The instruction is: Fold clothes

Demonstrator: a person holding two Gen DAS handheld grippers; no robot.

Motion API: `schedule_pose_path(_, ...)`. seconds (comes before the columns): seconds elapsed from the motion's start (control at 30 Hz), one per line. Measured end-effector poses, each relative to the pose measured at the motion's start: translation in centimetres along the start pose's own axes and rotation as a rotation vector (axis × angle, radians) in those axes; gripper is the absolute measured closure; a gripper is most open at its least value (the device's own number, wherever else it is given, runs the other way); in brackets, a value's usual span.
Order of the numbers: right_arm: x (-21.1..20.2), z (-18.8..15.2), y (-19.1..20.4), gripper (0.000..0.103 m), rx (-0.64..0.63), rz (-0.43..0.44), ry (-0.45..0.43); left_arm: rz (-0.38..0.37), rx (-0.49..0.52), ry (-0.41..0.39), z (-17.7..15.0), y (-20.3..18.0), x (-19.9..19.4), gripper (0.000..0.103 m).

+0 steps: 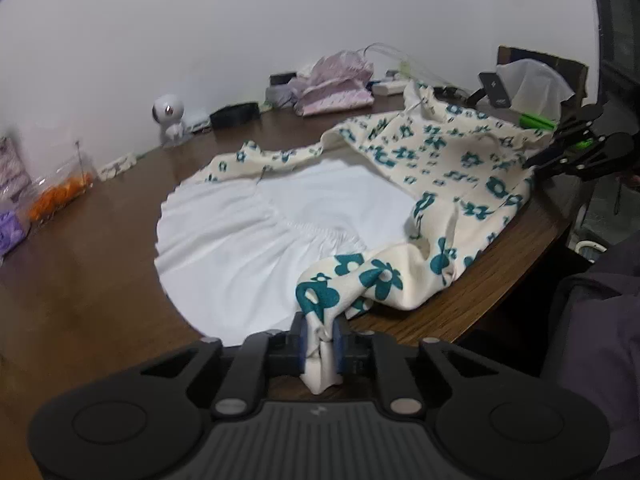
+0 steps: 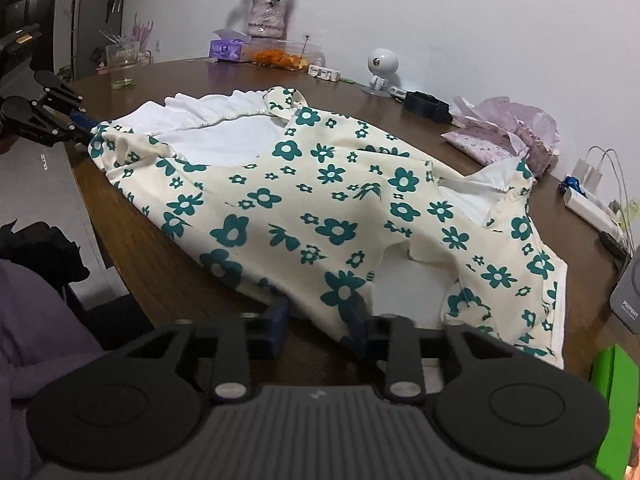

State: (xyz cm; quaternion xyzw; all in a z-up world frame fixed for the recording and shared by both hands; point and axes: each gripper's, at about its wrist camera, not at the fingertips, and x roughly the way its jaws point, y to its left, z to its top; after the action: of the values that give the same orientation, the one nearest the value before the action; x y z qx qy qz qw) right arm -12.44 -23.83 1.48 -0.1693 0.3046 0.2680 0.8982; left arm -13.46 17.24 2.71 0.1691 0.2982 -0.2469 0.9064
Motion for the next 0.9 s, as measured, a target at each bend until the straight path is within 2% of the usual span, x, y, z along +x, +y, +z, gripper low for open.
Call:
schedule_pose_path(0.07,-0.1,-0.1,0.1,0.100,-0.009,0.004,-0.002,-0.013,0.019,-0.017,-0.1,-0.3,-0.6,0.095)
schedule_pose_path(0.2,-1.7,0.1,-0.2,0.102,-0.016,0.037,-0.044,-0.016,0.052,-0.051,0.0,-0.1,-1.9,0.095)
schedule_pose_path(0.33,-2.1,1.6,-2.3,0.102,0.000,0.053,-0.093,-0.005,0.123,-0.102,2.6,1.6,-1.7,0.095)
schedule_pose_path(0.43,-0.5,3.8,-3.8,0.102,-0.041,0.013,-0.082,-0.008,0.180,-0.123,5.3,3.5,0.0,0.095)
schedule_pose_path(0.53,2.8,5.9,-4.6,0.101,-0.063,-0.055,-0.032,-0.027,0.174,-0.075,7.2,5.5,3.6,0.092)
schedule_pose_path(0.6,5.7,7.1,-5.0,0.096,-0.065,-0.118,0.014,-0.001,0.136,-0.002,7.6,6.5,6.3,0.083)
schedule_pose_path(0.67,7.4,7.4,-4.6,0.076,-0.079,-0.203,0.022,0.023,0.081,0.019,7.3,7.2,7.0,0.079)
schedule_pose_path(0.7,7.6,7.5,-4.3,0.071,-0.083,-0.240,0.013,0.016,0.052,0.003,6.7,7.3,6.4,0.076)
schedule_pose_path(0.73,7.1,7.4,-4.0,0.062,-0.076,-0.256,-0.010,0.009,0.022,-0.014,6.2,7.4,5.7,0.062)
schedule_pose_path(0.77,6.2,7.2,-3.8,0.061,-0.060,-0.254,-0.034,0.000,-0.005,-0.032,5.7,7.4,5.0,0.044)
schedule_pose_path(0.83,4.1,6.4,-3.4,0.060,-0.018,-0.204,-0.100,-0.037,-0.047,-0.065,4.2,7.6,3.9,0.031)
schedule_pose_path(0.9,2.4,5.6,-3.0,0.058,0.012,-0.131,-0.150,-0.069,-0.096,-0.063,3.3,7.6,3.9,0.031)
